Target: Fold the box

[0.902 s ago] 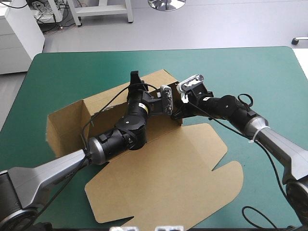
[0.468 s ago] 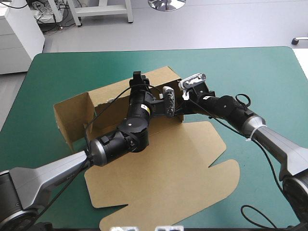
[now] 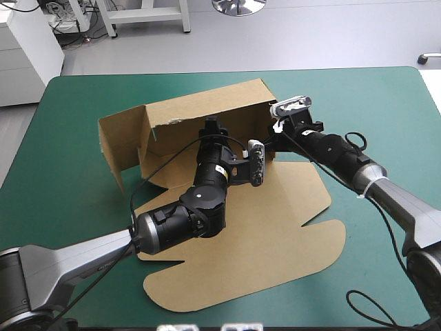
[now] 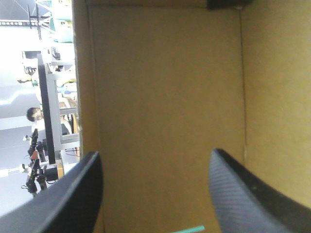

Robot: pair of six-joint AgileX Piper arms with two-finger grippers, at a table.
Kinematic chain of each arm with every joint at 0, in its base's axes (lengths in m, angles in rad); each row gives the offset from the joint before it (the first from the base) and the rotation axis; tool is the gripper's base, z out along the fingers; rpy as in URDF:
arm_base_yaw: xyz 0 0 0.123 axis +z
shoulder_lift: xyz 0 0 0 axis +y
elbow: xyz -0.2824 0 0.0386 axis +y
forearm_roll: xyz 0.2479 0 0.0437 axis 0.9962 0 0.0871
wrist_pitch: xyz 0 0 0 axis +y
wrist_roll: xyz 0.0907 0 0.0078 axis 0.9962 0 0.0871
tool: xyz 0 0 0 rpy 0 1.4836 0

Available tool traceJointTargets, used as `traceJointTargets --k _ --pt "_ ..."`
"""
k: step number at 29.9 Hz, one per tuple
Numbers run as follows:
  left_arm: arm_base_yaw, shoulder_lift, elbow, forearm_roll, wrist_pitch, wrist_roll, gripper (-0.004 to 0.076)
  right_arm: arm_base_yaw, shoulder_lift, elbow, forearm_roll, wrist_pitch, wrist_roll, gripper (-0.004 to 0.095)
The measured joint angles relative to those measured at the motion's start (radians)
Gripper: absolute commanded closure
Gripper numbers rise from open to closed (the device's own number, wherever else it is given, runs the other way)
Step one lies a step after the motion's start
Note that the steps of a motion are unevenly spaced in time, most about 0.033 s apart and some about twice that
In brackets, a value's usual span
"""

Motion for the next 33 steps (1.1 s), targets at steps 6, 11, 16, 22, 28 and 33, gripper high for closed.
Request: traceJointTargets --k 6,11,16,22,28,33 --pt "-0.006 0.000 0.000 -0.019 0.033 0.004 0.0727 -0.069 0.000 0.000 -0.002 0.046 0.014 0.0923" --pt "-0.005 -0.017 0.000 -0.114 0.034 0.010 0.0727 -0.073 0.002 0.000 -0.019 0.068 0.016 0.0923" --pt "0.097 -0.095 -0.013 -0.491 -0.041 0.109 0.0727 -0.073 0.014 0.000 -0.023 0.086 0.016 0.0923" --pt "0.358 -0.257 -0.015 -0.960 -0.060 0.341 0.0727 -0.073 0.016 0.000 -0.023 0.086 0.016 0.0923" --pt "0.699 -0.412 0.023 -1.363 -0.057 0.558 0.0727 -0.073 0.016 0.000 -0.023 0.086 0.016 0.0923" --pt "1.074 -0.522 0.134 -1.645 -0.019 0.740 0.0727 -0.073 0.018 0.000 -0.023 0.086 0.016 0.0923"
